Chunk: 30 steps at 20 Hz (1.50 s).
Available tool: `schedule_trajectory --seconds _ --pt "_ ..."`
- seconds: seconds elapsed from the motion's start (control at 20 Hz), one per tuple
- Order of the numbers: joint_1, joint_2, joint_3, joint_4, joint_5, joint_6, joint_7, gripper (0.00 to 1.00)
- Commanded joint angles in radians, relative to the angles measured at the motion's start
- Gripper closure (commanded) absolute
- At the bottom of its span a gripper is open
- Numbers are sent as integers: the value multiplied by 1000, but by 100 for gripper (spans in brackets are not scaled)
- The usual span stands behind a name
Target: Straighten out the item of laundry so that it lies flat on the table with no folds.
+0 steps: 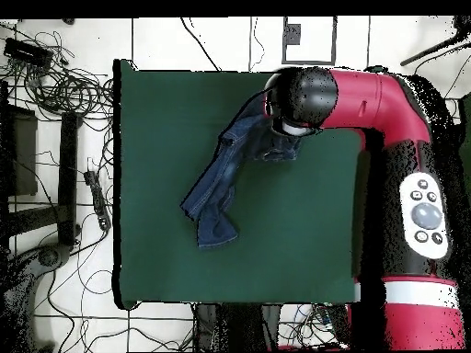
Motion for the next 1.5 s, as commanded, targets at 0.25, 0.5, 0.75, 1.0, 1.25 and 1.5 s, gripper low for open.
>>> schedule_trajectory --seconds 0.25,0.5,0.75,1.0,1.25,1.5 --pt "1 -39 107 84 -25 98 -387 100" --pt "-9 -43 108 83 -16 102 -414 100" --pt "-34 -47 118 95 -16 96 -454 100" --pt "-55 -55 135 107 -5 112 -462 100" --pt "-73 -103 150 198 37 33 -366 100" --pt "-95 -129 171 212 47 61 -392 100"
